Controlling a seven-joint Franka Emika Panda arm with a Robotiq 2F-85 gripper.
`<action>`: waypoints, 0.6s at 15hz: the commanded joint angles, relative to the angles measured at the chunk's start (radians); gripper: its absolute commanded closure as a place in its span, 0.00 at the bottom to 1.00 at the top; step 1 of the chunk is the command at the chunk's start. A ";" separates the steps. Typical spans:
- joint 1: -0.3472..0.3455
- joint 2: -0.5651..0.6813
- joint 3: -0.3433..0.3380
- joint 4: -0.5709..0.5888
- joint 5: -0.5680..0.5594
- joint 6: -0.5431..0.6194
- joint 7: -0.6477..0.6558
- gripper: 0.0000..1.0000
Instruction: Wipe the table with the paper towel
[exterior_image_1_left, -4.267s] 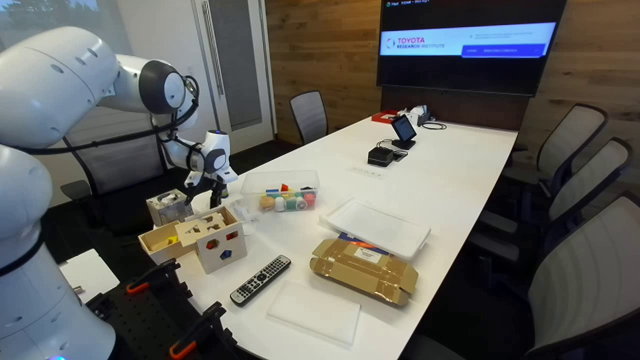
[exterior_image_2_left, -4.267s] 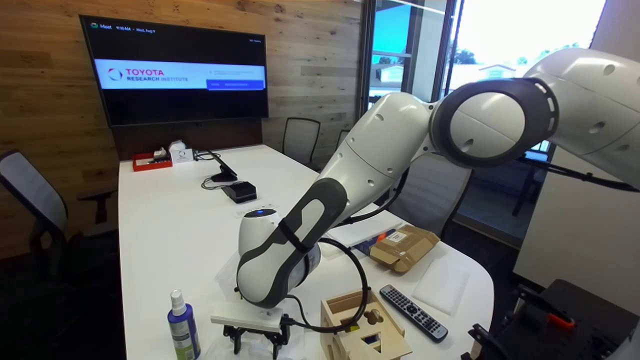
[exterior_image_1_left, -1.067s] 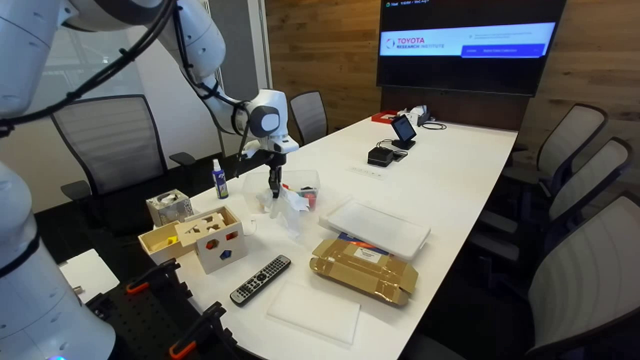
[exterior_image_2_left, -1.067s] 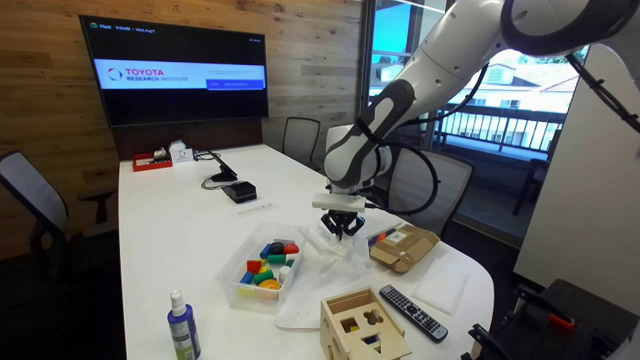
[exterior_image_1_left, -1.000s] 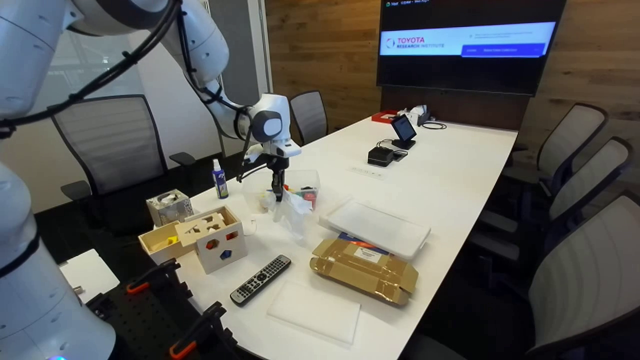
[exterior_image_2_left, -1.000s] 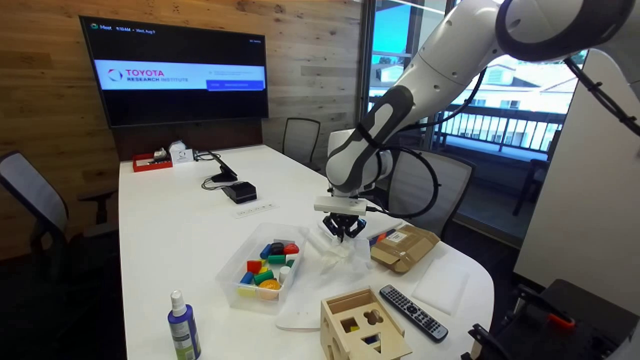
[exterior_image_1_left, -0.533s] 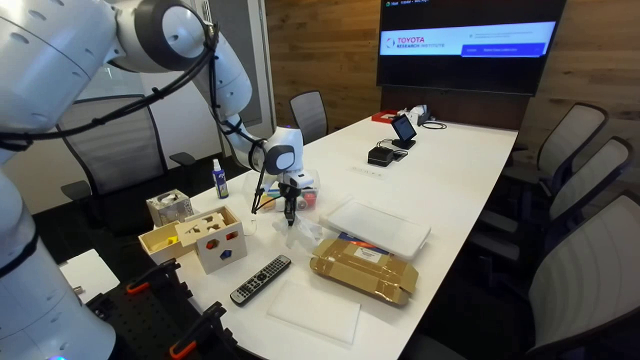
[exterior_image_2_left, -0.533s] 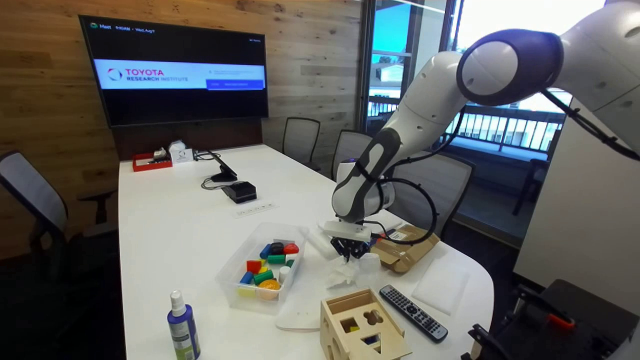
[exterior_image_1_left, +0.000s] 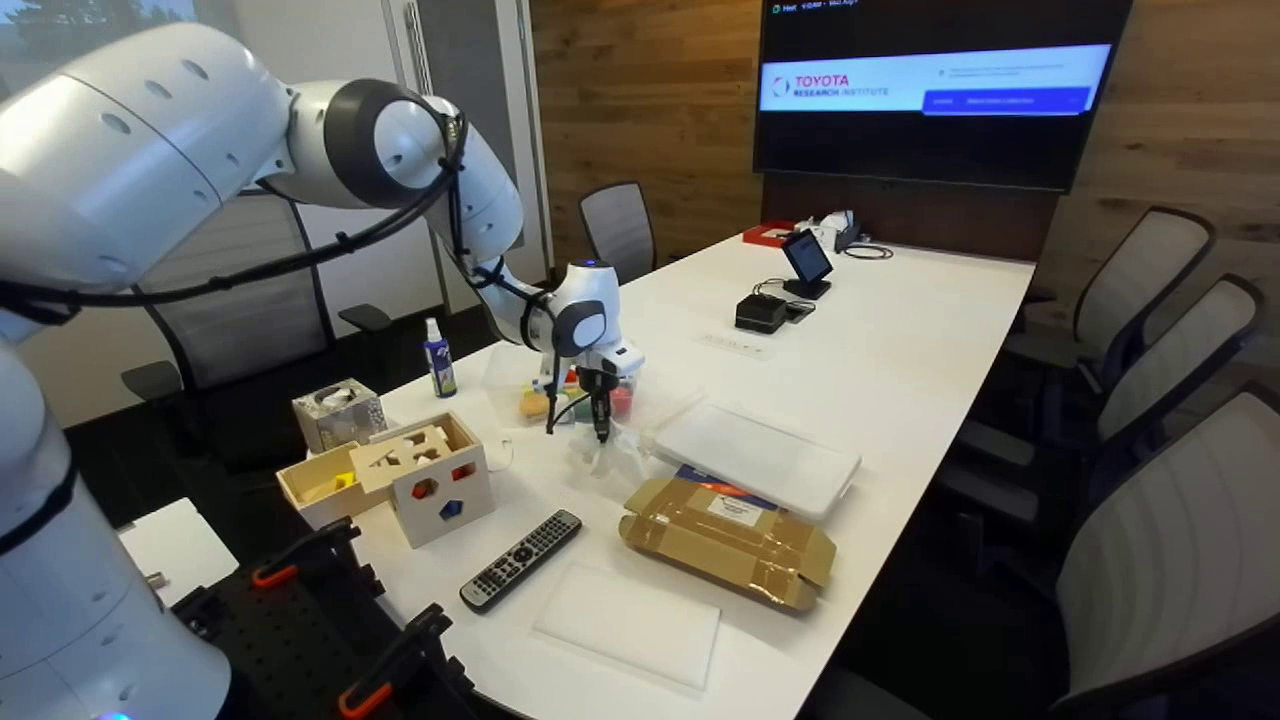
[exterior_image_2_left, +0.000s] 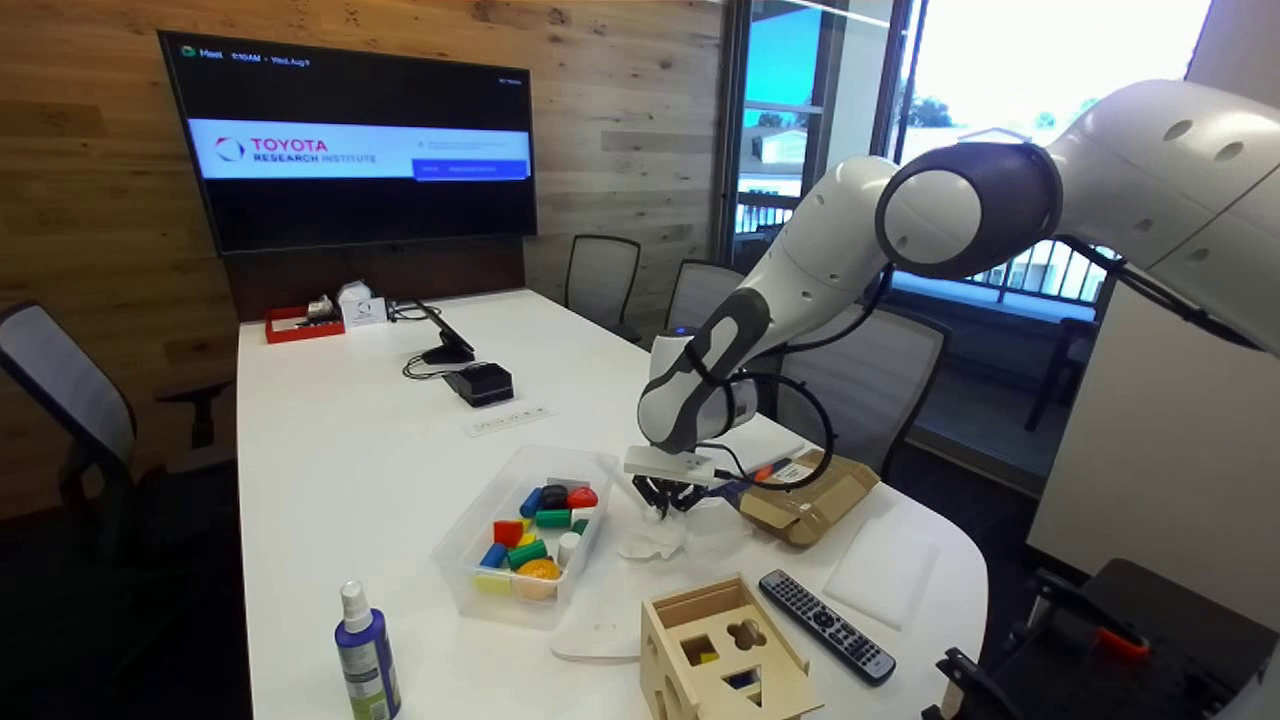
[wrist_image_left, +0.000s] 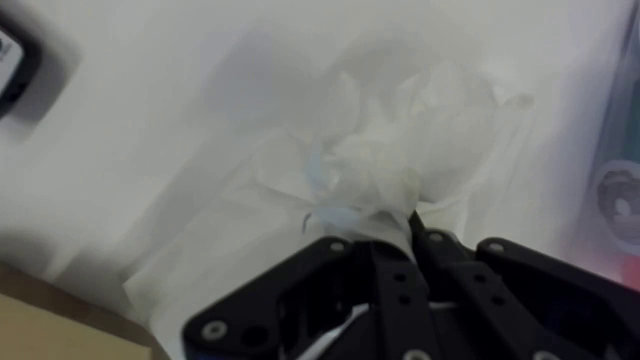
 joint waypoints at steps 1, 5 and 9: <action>-0.015 0.098 0.032 0.174 0.013 -0.047 -0.088 0.99; -0.089 0.167 0.150 0.267 0.086 -0.045 -0.242 0.99; -0.134 0.173 0.207 0.260 0.185 -0.079 -0.328 0.99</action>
